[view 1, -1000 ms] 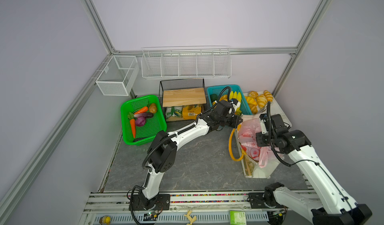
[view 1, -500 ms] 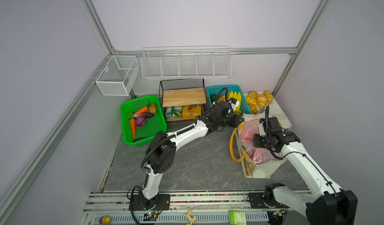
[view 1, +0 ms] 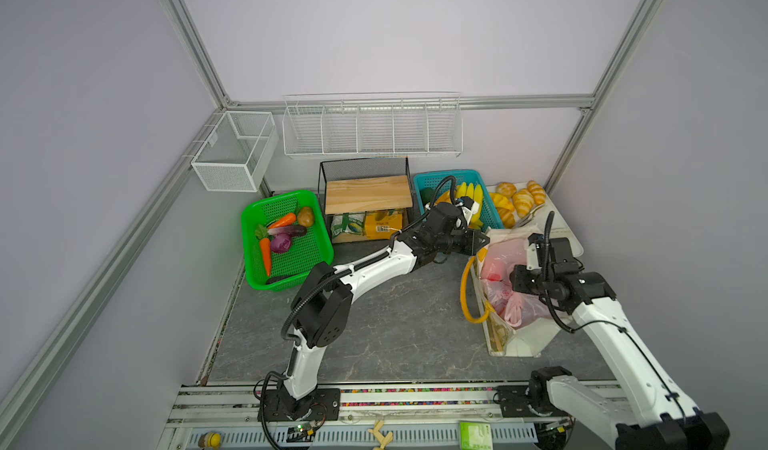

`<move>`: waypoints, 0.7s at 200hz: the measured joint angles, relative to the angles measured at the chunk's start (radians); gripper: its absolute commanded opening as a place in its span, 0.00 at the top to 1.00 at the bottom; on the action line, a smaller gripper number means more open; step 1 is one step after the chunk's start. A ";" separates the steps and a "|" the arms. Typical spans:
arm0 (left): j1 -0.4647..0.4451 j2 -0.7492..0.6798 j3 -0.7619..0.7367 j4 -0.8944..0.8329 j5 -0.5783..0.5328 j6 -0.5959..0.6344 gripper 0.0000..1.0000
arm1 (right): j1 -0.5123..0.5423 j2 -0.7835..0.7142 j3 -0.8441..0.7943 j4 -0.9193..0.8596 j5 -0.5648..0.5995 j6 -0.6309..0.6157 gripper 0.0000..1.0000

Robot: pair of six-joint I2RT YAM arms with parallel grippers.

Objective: Place the mixed food into the grocery bags and tie them
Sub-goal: 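Push the pink bag down into the white tote with the right gripper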

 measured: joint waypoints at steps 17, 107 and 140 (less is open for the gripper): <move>0.005 -0.004 0.000 -0.013 0.011 0.010 1.00 | 0.001 -0.040 0.061 -0.014 -0.001 -0.015 0.50; 0.096 -0.146 -0.101 -0.166 0.100 0.083 1.00 | 0.107 -0.060 0.147 0.001 -0.079 -0.068 0.38; 0.134 -0.219 -0.165 -0.214 0.110 0.114 1.00 | 0.120 -0.058 0.149 0.024 -0.093 -0.085 0.37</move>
